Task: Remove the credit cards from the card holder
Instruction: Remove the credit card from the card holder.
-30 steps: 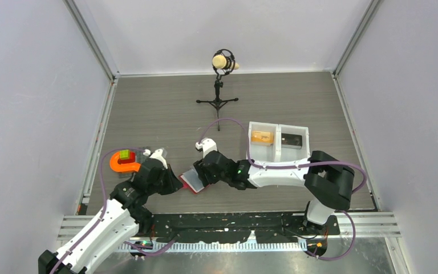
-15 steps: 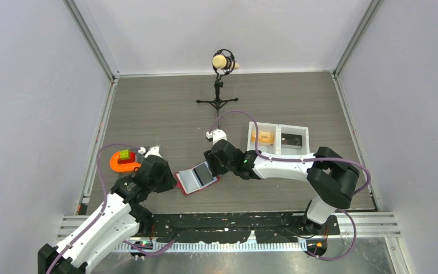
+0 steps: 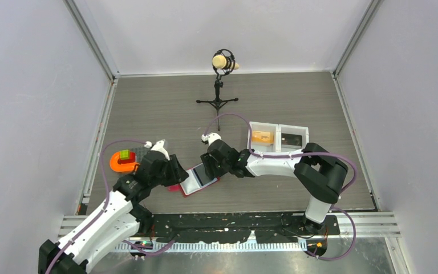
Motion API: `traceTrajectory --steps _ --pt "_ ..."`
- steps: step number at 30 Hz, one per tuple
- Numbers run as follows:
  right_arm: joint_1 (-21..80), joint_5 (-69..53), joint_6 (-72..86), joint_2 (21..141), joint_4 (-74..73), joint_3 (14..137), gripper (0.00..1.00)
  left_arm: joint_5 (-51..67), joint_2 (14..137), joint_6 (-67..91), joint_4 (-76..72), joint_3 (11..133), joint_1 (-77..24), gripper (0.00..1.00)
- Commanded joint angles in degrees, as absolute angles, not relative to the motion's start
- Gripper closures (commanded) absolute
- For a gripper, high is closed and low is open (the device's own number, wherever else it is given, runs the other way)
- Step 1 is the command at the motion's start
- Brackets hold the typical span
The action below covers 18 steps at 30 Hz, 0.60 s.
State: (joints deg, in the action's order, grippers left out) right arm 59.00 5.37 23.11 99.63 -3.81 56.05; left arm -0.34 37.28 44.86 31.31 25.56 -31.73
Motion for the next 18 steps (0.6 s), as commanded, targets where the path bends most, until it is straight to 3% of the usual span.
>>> traceTrajectory --steps 1,6,11,18 --pt "58.8 4.1 24.8 99.8 -2.0 57.2 0.44 5.3 40.2 44.7 21.5 22.9 -31.6 0.6" --pt "58.9 2.5 25.6 99.7 -1.7 56.0 0.48 6.6 43.6 45.6 17.9 21.5 -31.6 0.61" --pt "59.5 0.8 27.1 99.3 -0.3 53.8 0.59 7.0 45.8 45.9 16.6 20.4 -31.6 0.61" --pt "62.4 0.9 29.9 99.1 2.0 52.0 0.6 5.3 45.3 46.1 16.7 18.7 -31.6 0.61"
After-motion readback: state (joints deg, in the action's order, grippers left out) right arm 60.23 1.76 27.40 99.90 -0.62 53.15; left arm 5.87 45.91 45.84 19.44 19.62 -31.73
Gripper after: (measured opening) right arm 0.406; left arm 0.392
